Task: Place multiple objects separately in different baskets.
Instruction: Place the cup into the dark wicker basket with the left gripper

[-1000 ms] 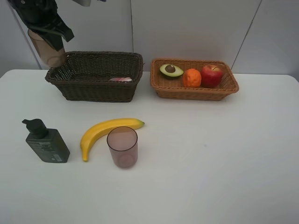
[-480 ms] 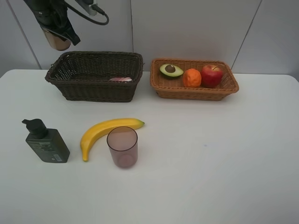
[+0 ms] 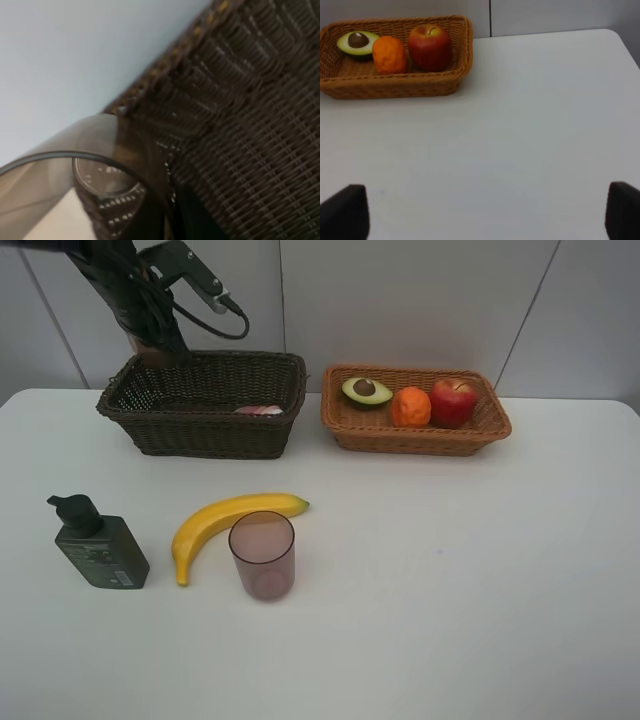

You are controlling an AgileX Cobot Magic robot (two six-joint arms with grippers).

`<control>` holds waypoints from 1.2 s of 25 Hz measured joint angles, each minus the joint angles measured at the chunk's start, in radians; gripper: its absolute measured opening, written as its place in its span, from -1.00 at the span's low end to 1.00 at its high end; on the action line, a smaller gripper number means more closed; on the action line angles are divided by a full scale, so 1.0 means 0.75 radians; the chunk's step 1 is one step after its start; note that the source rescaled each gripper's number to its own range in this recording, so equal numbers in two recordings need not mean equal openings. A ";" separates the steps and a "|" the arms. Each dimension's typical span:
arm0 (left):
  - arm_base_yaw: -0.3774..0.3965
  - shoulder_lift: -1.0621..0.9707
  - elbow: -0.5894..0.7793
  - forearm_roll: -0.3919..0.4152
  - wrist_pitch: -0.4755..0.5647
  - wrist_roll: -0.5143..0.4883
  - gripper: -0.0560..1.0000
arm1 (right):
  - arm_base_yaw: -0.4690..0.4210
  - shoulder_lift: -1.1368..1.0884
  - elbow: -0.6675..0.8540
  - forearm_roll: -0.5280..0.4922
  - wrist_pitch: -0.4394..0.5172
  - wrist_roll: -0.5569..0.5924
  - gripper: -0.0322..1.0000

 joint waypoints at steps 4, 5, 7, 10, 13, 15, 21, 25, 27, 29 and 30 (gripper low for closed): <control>0.000 0.054 0.000 0.000 0.009 0.015 -0.88 | 0.000 0.000 0.000 0.000 0.000 0.000 1.00; 0.000 0.064 0.000 0.000 0.009 0.026 -0.88 | 0.000 0.000 0.000 0.000 0.000 0.000 1.00; 0.000 0.079 0.002 0.001 0.009 0.044 -0.88 | 0.000 0.000 0.000 0.000 0.000 0.000 1.00; 0.000 0.102 0.002 0.001 0.009 0.061 -0.88 | 0.000 0.000 0.000 0.000 0.000 0.000 1.00; 0.000 0.115 0.002 0.001 0.010 0.064 -0.88 | 0.000 0.000 0.000 0.000 0.000 0.000 1.00; 0.000 0.115 0.002 0.001 0.010 0.064 -0.88 | 0.000 0.000 0.000 0.000 0.000 0.000 1.00; 0.000 0.115 0.002 -0.008 0.010 0.064 -0.88 | 0.000 0.000 0.000 0.000 0.000 0.000 1.00; 0.000 0.115 0.002 -0.027 0.010 0.064 -0.88 | 0.000 0.000 0.000 0.000 0.000 0.000 1.00; 0.000 0.115 0.002 -0.028 0.010 0.064 -0.88 | 0.000 0.000 0.000 0.000 0.000 0.000 1.00; 0.000 0.115 0.002 -0.030 0.010 0.064 -0.88 | 0.000 0.000 0.000 0.000 0.000 0.000 1.00; 0.000 0.115 0.002 -0.030 0.010 0.065 -0.88 | 0.000 0.000 0.000 0.000 0.000 0.000 1.00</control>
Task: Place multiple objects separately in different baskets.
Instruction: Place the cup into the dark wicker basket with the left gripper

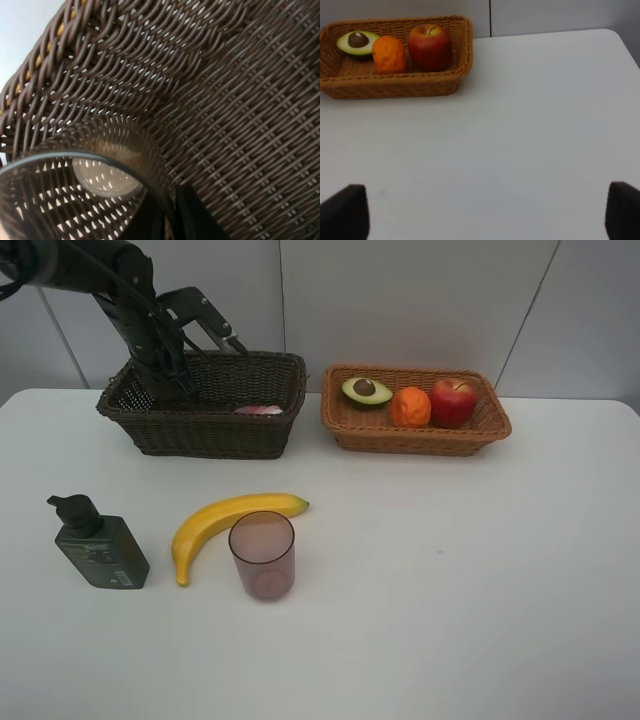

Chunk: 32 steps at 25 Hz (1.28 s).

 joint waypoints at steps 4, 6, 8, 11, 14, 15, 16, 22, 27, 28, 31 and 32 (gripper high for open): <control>0.000 0.000 0.000 0.000 0.006 0.013 -0.88 | 0.000 0.000 0.000 0.000 0.000 0.000 1.00; 0.000 0.000 0.000 0.000 0.012 0.031 -0.87 | 0.000 0.000 0.000 0.000 0.000 0.000 1.00; 0.000 0.000 0.000 0.000 0.029 0.034 -0.82 | 0.000 0.000 0.000 0.000 0.000 0.000 1.00; 0.000 0.000 0.000 0.000 0.047 0.035 -0.58 | 0.000 0.000 0.000 0.000 0.000 0.000 1.00; 0.000 0.000 0.000 0.000 0.067 0.035 -0.13 | 0.000 0.000 0.000 0.000 0.000 0.000 1.00; 0.000 0.000 0.000 0.000 0.070 0.035 0.04 | 0.000 0.000 0.000 0.000 0.000 0.000 1.00; 0.000 -0.001 0.000 0.000 0.073 0.035 0.18 | 0.000 0.000 0.000 0.000 0.000 0.000 1.00; 0.000 -0.031 0.000 0.000 0.115 0.038 0.61 | 0.000 0.000 0.000 0.000 0.000 0.000 1.00; 0.000 -0.060 0.000 0.001 0.138 0.043 0.62 | 0.000 0.000 0.000 0.000 0.000 0.000 1.00; 0.000 -0.067 0.000 0.001 0.140 0.043 0.62 | 0.000 0.000 0.000 0.000 0.000 0.000 1.00; 0.000 -0.093 0.000 0.001 0.158 0.043 0.62 | 0.000 0.000 0.000 0.000 0.000 0.000 1.00; 0.000 -0.105 0.000 0.001 0.166 0.043 0.62 | 0.000 0.000 0.000 0.000 0.000 0.000 1.00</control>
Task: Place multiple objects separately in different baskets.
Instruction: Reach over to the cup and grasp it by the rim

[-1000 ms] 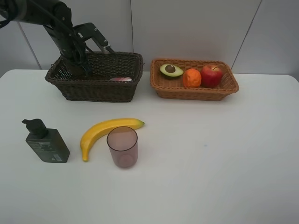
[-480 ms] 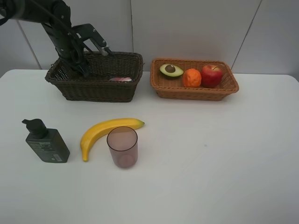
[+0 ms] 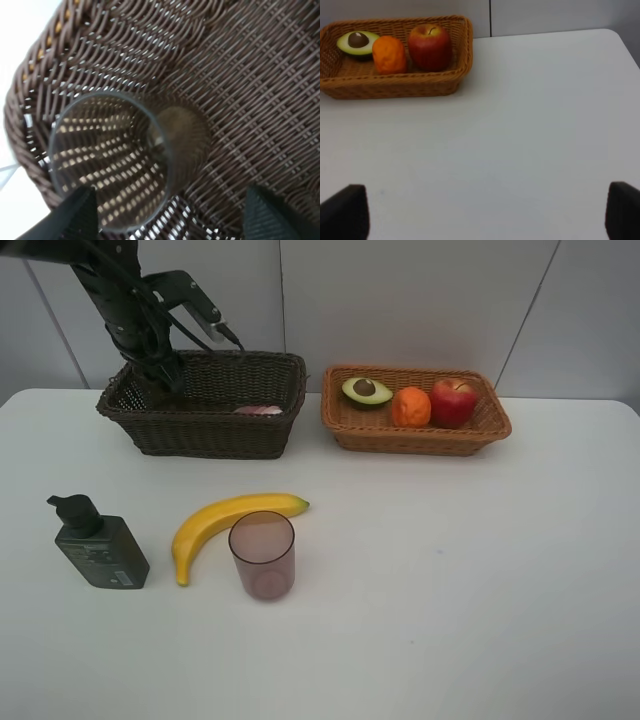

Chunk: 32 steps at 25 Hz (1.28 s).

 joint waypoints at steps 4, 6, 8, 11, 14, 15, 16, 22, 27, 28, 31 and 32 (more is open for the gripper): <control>0.000 -0.046 0.000 0.000 0.021 0.000 0.77 | 0.000 0.000 0.000 0.000 0.000 0.000 1.00; 0.000 -0.068 0.000 -0.001 0.048 0.000 0.83 | 0.000 0.000 0.000 0.000 0.000 0.000 1.00; 0.000 -0.093 0.000 -0.011 0.071 0.000 0.85 | 0.000 0.000 0.000 0.000 0.000 0.000 1.00; 0.000 -0.139 0.000 -0.042 0.118 -0.001 0.85 | 0.000 0.000 0.000 0.000 0.000 0.000 1.00; 0.000 -0.186 0.000 -0.080 0.141 -0.004 0.86 | 0.000 0.000 0.000 0.000 0.000 0.000 1.00; 0.000 -0.203 0.000 -0.093 0.147 -0.004 0.86 | 0.000 0.000 0.000 0.000 0.000 0.000 1.00; 0.000 -0.221 0.000 -0.108 0.153 -0.004 0.86 | 0.000 0.000 0.000 0.000 0.000 0.000 1.00; -0.006 -0.313 0.000 -0.170 0.267 -0.004 0.86 | 0.000 0.000 0.000 0.000 0.000 0.000 1.00; -0.047 -0.368 0.000 -0.232 0.396 -0.004 0.86 | 0.000 0.000 0.000 0.000 0.000 0.000 1.00; -0.060 -0.380 0.000 -0.248 0.412 -0.004 0.86 | 0.000 0.000 0.000 0.000 0.000 0.000 1.00; -0.102 -0.398 0.000 -0.303 0.460 -0.004 0.86 | 0.000 0.000 0.000 0.000 0.000 0.000 1.00; -0.120 -0.402 0.000 -0.321 0.479 -0.004 0.86 | 0.000 0.000 0.000 0.000 0.000 0.000 1.00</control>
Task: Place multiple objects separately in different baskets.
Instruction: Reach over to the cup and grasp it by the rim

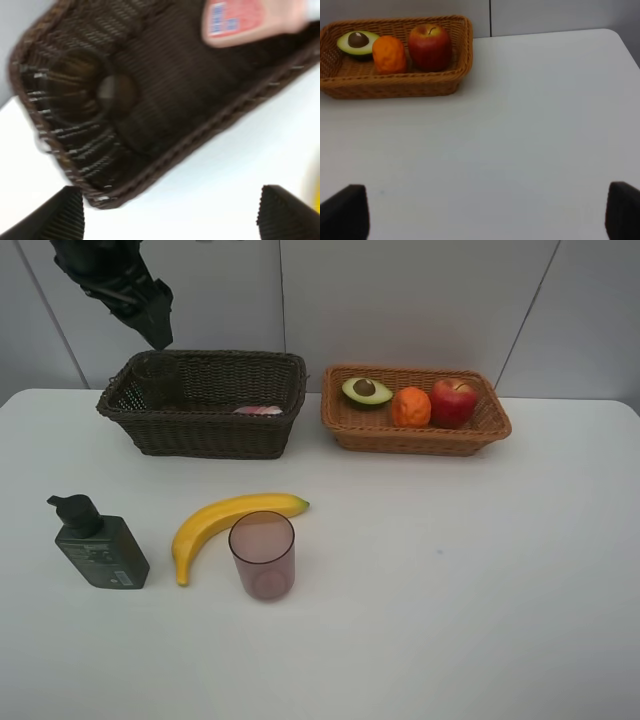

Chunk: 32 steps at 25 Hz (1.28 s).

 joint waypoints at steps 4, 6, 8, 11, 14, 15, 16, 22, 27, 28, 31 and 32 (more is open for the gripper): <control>-0.077 -0.001 0.000 -0.100 0.082 -0.010 0.86 | 0.000 0.000 0.000 0.000 0.000 0.000 1.00; -0.121 -0.001 0.000 -0.139 0.104 -0.034 0.86 | 0.000 0.000 0.000 0.000 0.000 0.000 1.00; -0.173 -0.001 0.000 -0.153 0.119 -0.065 0.86 | 0.000 0.000 0.000 0.000 0.000 0.000 1.00; -0.241 -0.001 0.000 -0.160 0.124 -0.112 0.86 | 0.000 0.000 0.000 0.000 0.000 0.000 1.00; -0.300 -0.001 0.000 -0.163 0.126 -0.159 0.86 | 0.000 0.000 0.000 0.000 0.000 0.000 1.00; -0.319 -0.001 0.000 -0.163 0.127 -0.172 0.86 | 0.000 0.000 0.000 0.000 0.000 0.000 1.00; -0.338 -0.001 0.000 -0.164 0.127 -0.186 0.86 | 0.000 0.000 0.000 0.000 0.000 0.000 1.00; -0.405 -0.001 0.074 -0.166 0.121 -0.243 0.86 | 0.000 0.000 0.000 0.000 0.000 0.000 1.00; -0.422 -0.001 0.204 -0.162 0.061 -0.251 0.86 | 0.000 0.000 0.000 0.000 0.000 0.000 1.00; -0.422 -0.001 0.225 -0.162 0.050 -0.251 0.86 | 0.000 0.000 0.000 0.000 0.000 0.000 1.00; -0.422 0.013 0.296 -0.162 0.029 -0.251 0.86 | 0.000 0.000 0.000 0.000 0.000 0.000 1.00; -0.422 0.022 0.320 -0.162 0.017 -0.251 0.86 | 0.000 0.000 0.000 0.000 0.000 0.000 1.00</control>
